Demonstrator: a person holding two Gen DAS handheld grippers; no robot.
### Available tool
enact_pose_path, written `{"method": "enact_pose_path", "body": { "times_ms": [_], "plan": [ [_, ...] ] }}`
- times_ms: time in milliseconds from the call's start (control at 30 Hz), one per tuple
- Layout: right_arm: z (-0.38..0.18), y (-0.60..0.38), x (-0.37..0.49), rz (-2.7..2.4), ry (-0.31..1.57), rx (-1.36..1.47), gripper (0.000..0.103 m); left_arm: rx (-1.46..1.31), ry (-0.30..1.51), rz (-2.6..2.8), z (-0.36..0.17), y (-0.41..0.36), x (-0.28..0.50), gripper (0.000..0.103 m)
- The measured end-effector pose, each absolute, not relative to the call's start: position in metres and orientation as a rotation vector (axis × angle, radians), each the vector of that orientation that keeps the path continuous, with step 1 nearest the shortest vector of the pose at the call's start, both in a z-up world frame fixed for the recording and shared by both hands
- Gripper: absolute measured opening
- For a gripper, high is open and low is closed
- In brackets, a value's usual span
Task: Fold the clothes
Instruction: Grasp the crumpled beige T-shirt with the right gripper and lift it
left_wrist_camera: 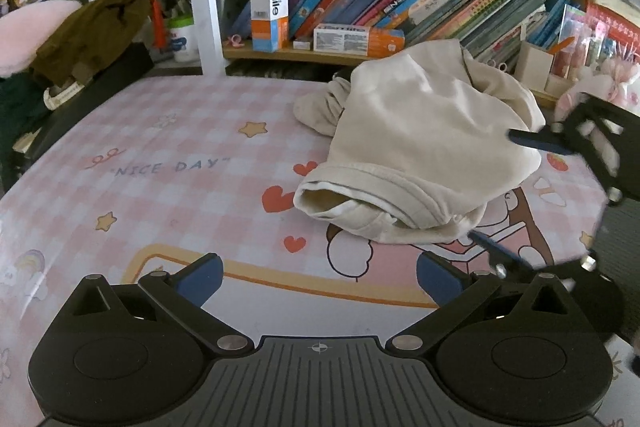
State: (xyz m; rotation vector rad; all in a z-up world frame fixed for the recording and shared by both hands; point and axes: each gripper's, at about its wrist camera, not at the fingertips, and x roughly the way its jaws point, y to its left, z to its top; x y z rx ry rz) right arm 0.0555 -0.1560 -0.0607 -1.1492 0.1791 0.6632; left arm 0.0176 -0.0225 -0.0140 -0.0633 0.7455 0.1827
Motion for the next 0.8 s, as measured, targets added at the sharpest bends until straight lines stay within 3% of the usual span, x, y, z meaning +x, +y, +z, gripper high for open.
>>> {"method": "enact_pose_path", "body": {
  "times_ms": [33,100,133,167,200,500,800],
  "plan": [
    [-0.063,-0.153,0.061,0.655,0.177,-1.177,0.048,-0.062,0.744,0.183,-0.013,-0.022,0.016,0.103],
    [-0.07,-0.148,0.071,0.645,0.188,-1.234,0.044,-0.063,0.753,0.181,-0.013,-0.02,0.015,0.103],
    [-0.073,-0.147,0.075,0.645,0.202,-1.262,0.037,-0.064,0.762,0.18,-0.013,-0.019,0.015,0.103],
    [-0.076,-0.146,0.078,0.647,0.214,-1.279,0.027,-0.064,0.772,0.179,-0.013,-0.018,0.014,0.103],
    [-0.073,-0.147,0.081,0.645,0.229,-1.257,0.007,-0.062,0.771,0.189,-0.012,-0.017,0.013,0.103],
    [0.043,-0.171,0.082,0.656,0.245,-0.775,0.005,-0.189,0.763,0.126,-0.011,-0.007,0.01,0.103],
    [0.142,-0.186,0.073,0.607,0.083,-0.641,0.004,-0.172,0.689,0.055,-0.004,-0.028,0.011,0.101]
  ]
}}
